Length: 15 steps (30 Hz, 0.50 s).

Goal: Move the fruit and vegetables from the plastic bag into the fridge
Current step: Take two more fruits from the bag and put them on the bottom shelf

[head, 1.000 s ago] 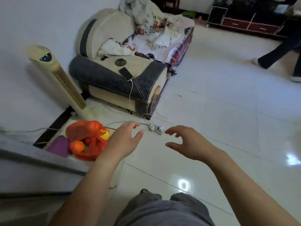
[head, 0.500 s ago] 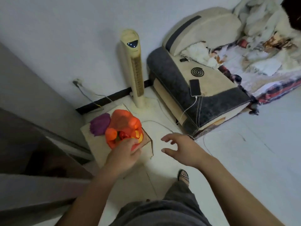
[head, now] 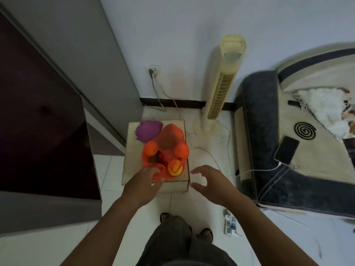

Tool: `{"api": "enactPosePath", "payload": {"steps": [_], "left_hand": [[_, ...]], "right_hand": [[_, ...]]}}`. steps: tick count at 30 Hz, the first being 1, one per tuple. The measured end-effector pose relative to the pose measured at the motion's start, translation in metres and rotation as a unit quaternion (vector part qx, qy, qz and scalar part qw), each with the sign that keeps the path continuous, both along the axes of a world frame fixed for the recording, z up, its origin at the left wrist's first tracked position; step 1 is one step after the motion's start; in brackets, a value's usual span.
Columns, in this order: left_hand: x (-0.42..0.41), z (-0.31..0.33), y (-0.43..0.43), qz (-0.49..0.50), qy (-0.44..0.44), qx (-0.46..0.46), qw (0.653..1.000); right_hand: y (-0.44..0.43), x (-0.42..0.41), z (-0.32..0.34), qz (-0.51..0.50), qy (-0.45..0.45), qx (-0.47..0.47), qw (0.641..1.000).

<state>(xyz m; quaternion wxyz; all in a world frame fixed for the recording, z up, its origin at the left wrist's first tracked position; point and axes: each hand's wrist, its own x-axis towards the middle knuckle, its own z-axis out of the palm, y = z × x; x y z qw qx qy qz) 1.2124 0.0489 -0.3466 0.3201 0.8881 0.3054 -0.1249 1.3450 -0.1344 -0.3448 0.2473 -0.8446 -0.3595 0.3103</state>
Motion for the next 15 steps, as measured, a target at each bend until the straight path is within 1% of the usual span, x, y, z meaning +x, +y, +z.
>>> {"api": "enactPosePath", "payload": {"steps": [7, 12, 15], "left_hand": [[0.014, -0.007, 0.024, 0.049, -0.006, -0.011, 0.999], [0.033, -0.017, 0.056, 0.069, -0.001, -0.008, 0.998], [0.044, -0.023, 0.069, 0.085, 0.009, -0.009, 0.996]], "right_hand": [[0.047, 0.037, 0.003, 0.042, -0.012, 0.005, 0.999], [0.080, 0.064, -0.005, 0.088, -0.020, -0.024, 0.996], [0.100, 0.077, -0.014, 0.132, -0.016, -0.054, 0.990]]}}
